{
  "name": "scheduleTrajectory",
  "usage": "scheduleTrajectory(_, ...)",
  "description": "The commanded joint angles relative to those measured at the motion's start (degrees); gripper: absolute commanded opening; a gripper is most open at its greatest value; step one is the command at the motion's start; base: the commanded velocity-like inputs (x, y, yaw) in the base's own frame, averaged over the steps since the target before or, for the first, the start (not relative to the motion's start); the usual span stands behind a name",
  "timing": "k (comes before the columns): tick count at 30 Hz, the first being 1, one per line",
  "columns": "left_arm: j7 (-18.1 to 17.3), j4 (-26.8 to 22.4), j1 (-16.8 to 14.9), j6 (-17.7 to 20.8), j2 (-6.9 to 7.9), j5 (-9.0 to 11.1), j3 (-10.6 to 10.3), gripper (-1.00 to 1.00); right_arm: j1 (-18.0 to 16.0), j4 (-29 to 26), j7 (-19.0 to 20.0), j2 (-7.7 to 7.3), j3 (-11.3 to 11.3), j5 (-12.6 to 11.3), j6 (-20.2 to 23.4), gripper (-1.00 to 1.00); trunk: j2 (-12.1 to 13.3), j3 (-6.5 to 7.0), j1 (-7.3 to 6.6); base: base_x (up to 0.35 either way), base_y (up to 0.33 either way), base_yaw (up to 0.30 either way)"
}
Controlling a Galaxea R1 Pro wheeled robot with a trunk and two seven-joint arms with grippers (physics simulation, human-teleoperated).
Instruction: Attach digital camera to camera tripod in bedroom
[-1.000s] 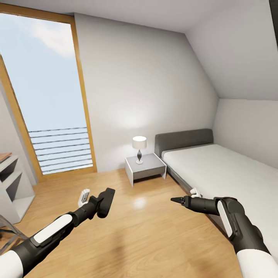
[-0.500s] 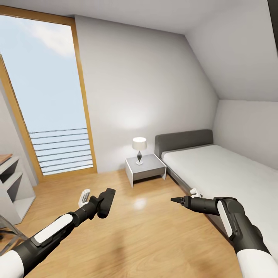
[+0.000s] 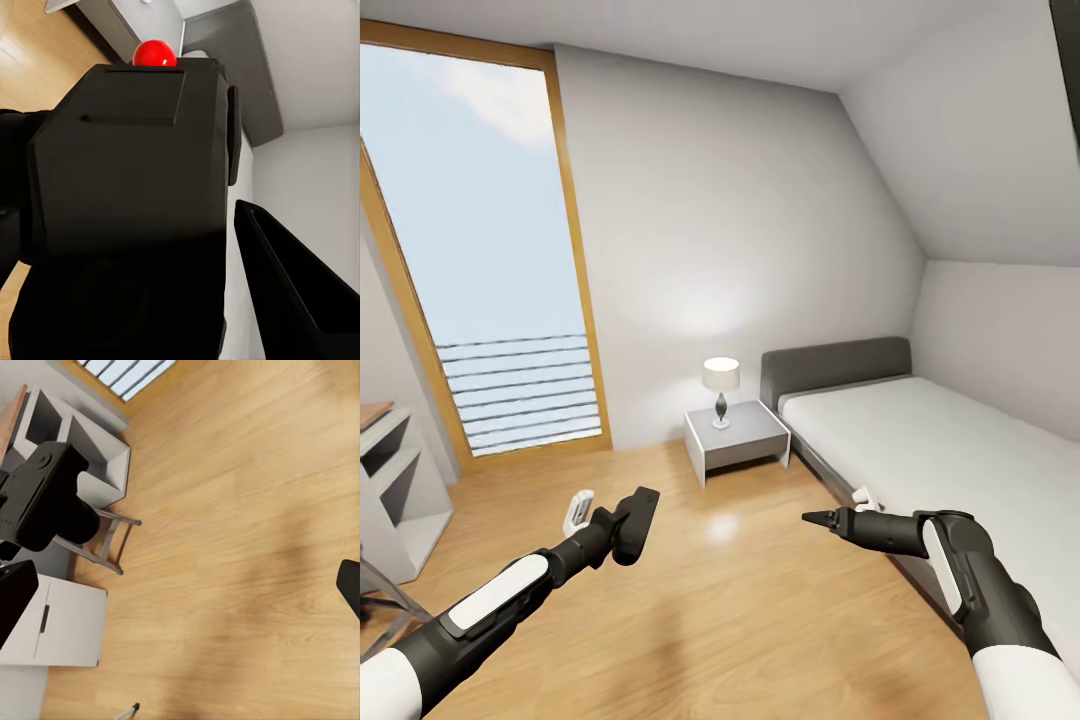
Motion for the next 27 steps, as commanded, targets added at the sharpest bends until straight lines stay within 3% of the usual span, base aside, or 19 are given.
scheduleTrajectory(1, 0.17, -0.09, -0.07, -0.01, 0.05, 0.24, -0.11, -1.00, -0.05, -0.01, -0.04, 0.03, -0.03, -0.27, 0.43, 1.00, 0.35, 0.10, -0.21, 0.000, 0.000, 0.000)
scheduleTrajectory(27, 0.00, -0.10, -0.03, -0.01, 0.10, 0.24, -0.11, -1.00, -0.05, -0.01, -0.12, 0.07, 0.01, -0.48, 0.43, 1.00, 10.78, 4.76, -5.92, 0.000, 0.000, 0.000)
